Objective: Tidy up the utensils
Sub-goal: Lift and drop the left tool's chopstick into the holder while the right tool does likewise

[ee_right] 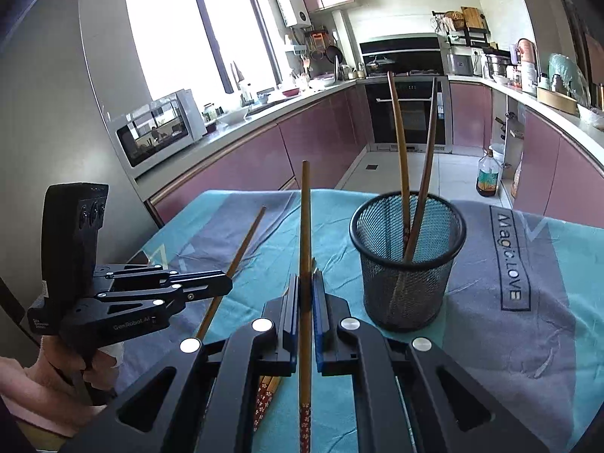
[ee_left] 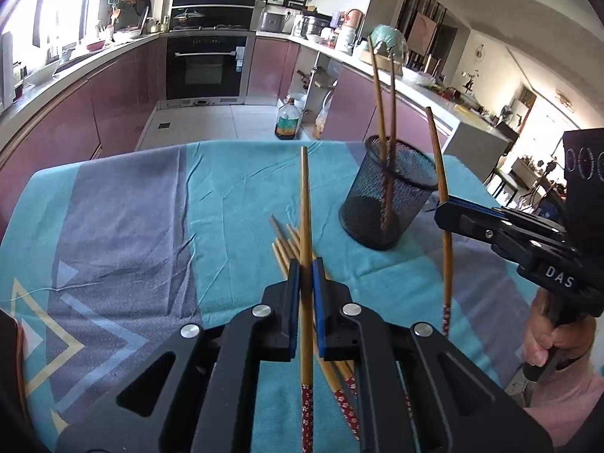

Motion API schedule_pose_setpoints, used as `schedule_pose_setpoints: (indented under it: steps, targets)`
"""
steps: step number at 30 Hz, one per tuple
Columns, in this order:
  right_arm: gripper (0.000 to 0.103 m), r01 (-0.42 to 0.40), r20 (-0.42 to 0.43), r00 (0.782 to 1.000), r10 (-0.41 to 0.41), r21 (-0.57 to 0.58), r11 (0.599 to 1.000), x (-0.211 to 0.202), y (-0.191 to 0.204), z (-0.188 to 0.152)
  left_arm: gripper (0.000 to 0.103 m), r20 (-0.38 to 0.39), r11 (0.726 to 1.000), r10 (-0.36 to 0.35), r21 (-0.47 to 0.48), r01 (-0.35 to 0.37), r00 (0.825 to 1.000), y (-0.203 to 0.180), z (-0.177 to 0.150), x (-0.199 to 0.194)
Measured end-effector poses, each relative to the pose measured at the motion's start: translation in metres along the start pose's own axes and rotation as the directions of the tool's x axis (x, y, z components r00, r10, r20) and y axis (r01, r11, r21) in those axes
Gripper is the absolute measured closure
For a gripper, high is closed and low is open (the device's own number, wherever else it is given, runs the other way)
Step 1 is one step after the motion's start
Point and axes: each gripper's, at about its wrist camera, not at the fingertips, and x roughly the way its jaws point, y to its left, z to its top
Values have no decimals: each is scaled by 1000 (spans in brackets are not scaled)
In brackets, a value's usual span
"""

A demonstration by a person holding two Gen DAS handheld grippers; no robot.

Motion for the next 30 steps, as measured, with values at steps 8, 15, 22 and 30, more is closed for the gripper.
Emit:
schedule_pose_setpoints:
  steps: [8, 15, 22, 30]
  targets:
    - [98, 13, 138, 990, -13, 2, 1000, -38, -10, 30, 96, 142, 990, -138, 20, 136, 980, -14, 36, -48]
    - [98, 26, 222, 975, -18, -30, 999, -60, -18, 63, 96, 250, 980, -200, 34, 198, 947, -24, 75, -73]
    - [98, 59, 283, 958, -45, -42, 997, -74, -29, 90, 96, 308, 972, -234, 55, 228, 922, -43, 116, -75]
    - [98, 104, 261, 961, -95, -23, 994, -61, -49, 100, 96, 309, 975, -224, 72, 212, 924, -67, 146, -51]
